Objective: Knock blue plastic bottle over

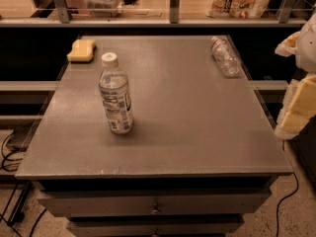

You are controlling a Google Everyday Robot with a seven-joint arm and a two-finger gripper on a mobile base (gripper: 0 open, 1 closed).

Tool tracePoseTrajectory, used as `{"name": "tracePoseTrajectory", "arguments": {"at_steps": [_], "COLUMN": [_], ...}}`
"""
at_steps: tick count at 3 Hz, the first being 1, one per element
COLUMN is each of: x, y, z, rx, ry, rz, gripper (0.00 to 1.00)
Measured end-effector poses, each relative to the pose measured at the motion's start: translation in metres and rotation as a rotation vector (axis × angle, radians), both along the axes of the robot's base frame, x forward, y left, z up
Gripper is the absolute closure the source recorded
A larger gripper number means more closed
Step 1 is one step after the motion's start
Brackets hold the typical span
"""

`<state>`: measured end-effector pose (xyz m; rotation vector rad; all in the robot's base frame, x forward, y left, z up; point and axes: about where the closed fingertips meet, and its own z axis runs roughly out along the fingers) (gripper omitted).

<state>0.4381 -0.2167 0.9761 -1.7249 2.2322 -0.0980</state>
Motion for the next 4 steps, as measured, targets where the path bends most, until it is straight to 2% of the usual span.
{"name": "tracePoseTrajectory", "arguments": {"at_steps": [1, 2, 3, 4], "x": [0.0, 0.003, 0.006, 0.007], "y": [0.001, 0.007, 0.036, 0.079], "z": [0.002, 0.003, 0.002, 0.001], "rx": [0.004, 0.083, 0.242, 0.427], "ry": [-0.01, -0.038, -0.052, -0.054], "rz": [0.006, 0.062, 0.144, 0.214], "gripper": [0.0, 0.0, 0.0, 0.0]}}
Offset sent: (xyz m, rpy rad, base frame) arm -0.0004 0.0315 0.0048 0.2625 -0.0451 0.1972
